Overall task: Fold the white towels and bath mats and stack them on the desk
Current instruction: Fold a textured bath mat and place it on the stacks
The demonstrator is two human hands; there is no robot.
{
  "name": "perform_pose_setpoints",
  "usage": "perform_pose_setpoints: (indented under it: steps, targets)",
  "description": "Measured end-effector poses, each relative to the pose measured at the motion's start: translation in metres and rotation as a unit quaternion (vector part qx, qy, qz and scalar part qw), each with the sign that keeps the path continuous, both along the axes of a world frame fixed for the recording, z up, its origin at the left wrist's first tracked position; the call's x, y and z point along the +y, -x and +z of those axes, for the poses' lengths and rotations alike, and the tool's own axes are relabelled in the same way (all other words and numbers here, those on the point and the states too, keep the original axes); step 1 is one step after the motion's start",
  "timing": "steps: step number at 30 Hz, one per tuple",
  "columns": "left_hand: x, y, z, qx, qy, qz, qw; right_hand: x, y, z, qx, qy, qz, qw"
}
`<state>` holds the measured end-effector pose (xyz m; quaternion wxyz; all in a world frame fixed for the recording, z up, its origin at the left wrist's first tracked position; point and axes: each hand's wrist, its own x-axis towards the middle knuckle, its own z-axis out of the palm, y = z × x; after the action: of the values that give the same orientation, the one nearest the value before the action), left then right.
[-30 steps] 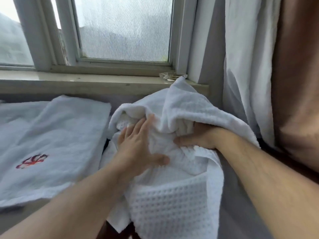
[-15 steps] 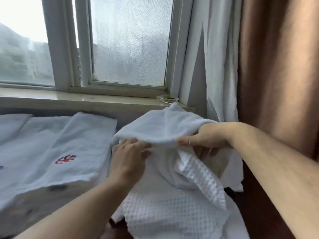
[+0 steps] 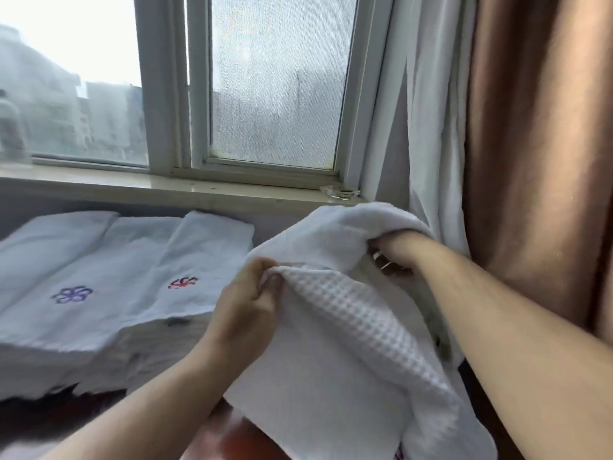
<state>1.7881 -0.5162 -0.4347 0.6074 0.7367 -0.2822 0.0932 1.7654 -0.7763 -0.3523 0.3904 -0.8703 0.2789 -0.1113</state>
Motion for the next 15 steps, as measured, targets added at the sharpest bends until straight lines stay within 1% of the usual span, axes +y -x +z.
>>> perform_pose_setpoints:
  steps: [1, 2, 4, 5, 6, 7, 8, 9, 11, 12, 13, 14, 15]
  targets:
    - [0.0, -0.001, 0.001, 0.009, -0.005, 0.008, 1.0, 0.004, 0.005, 0.0, 0.03, 0.017, 0.027, 0.999]
    - [0.0, -0.002, 0.003, 0.023, -0.003, 0.006, 1.0, 0.009, 0.009, 0.002, 0.047, 0.057, 0.05, 0.996]
    - [0.001, -0.004, 0.008, 0.041, -0.014, -0.008, 0.999, 0.019, 0.019, 0.009, 0.07, 0.185, 0.083, 0.977]
    - [0.001, -0.005, 0.011, 0.032, -0.039, -0.01, 0.999, 0.025, 0.024, 0.012, 0.063, 0.217, 0.102, 0.969]
    - [0.002, -0.006, 0.014, 0.019, -0.074, -0.015, 0.997, 0.03, 0.027, 0.013, 0.038, 0.203, 0.135, 0.969]
    - [0.004, -0.005, 0.017, 0.008, -0.103, -0.026, 0.994, 0.036, 0.03, 0.012, -0.003, 0.149, 0.176, 0.973]
    - [0.005, -0.004, 0.019, 0.002, -0.122, -0.043, 0.992, 0.042, 0.032, 0.011, -0.044, 0.067, 0.214, 0.974]
    - [0.007, -0.004, 0.021, -0.002, -0.132, -0.059, 0.99, 0.046, 0.032, 0.011, -0.078, -0.021, 0.249, 0.965]
    - [0.013, -0.004, 0.022, -0.002, -0.137, -0.076, 0.988, 0.05, 0.024, 0.016, -0.145, -0.209, 0.285, 0.924]
    - [0.016, -0.003, 0.022, 0.004, -0.139, -0.084, 0.987, 0.05, 0.016, 0.019, -0.177, -0.302, 0.267, 0.898]
    - [0.02, -0.004, 0.023, 0.011, -0.148, -0.094, 0.984, 0.047, 0.006, 0.023, -0.218, -0.377, 0.225, 0.872]
    - [0.023, -0.004, 0.023, 0.013, -0.164, -0.105, 0.981, 0.043, -0.002, 0.027, -0.261, -0.419, 0.171, 0.853]
    - [0.026, -0.005, 0.024, 0.014, -0.183, -0.115, 0.976, 0.038, -0.009, 0.028, -0.295, -0.42, 0.118, 0.85]
